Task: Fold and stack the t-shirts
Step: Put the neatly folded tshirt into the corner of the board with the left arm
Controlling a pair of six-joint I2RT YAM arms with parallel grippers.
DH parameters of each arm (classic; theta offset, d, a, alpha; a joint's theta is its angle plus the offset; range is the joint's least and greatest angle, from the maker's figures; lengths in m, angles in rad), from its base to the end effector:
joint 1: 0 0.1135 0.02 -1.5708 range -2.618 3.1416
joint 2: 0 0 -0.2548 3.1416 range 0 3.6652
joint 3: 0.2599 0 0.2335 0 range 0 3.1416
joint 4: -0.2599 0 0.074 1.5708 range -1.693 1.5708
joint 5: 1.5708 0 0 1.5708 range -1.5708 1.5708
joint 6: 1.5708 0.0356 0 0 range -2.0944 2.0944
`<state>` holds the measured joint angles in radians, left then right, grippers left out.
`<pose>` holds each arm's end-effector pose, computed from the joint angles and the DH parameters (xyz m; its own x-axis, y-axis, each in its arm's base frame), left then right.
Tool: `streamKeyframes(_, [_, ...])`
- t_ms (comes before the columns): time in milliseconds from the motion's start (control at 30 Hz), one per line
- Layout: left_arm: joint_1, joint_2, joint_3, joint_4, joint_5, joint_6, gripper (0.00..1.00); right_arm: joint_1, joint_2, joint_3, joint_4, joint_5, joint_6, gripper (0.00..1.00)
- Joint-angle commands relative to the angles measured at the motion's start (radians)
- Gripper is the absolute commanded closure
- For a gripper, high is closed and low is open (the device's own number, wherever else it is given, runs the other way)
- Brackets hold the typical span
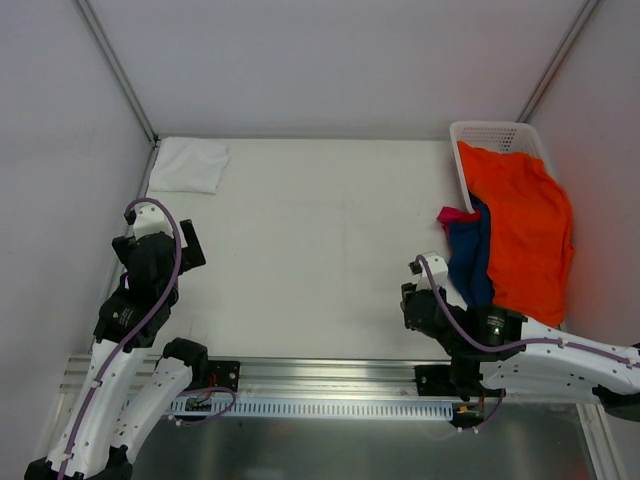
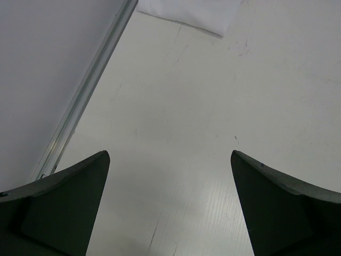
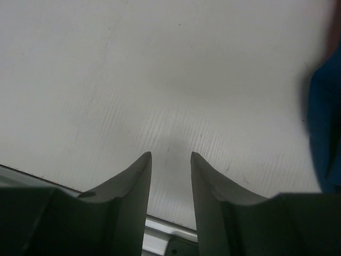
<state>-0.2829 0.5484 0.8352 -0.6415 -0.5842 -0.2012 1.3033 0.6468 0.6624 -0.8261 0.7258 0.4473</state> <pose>0.1008 -0.0089 0.3317 -0.2741 -0.0939 -0.9571 -0.3251 0.9457 0.0003 0.0521 0.1005 0.2577 -0.4324 -0.3538 -0.8294 -0.4585 0.8783 -0.1356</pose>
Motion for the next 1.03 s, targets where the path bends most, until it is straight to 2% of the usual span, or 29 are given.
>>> streamKeyframes(0, [-0.012, -0.001, 0.019, -0.006, 0.0, -0.018, 0.01, 0.005, 0.001, 0.062, -0.022, 0.038, -0.032, 0.61])
streamKeyframes(267, [-0.012, 0.005, 0.018, -0.007, -0.017, -0.02, 0.01, 0.005, -0.001, -0.026, 0.081, -0.019, -0.044, 0.62])
streamKeyframes(667, [-0.009, 0.004, 0.018, -0.009, -0.039, -0.018, 0.01, 0.005, 0.007, -0.056, 0.1, -0.008, -0.032, 0.62])
streamKeyframes(1000, [-0.007, 0.018, 0.041, -0.015, 0.014, -0.023, 0.01, 0.005, 0.034, -0.052, 0.107, -0.011, -0.032, 0.62])
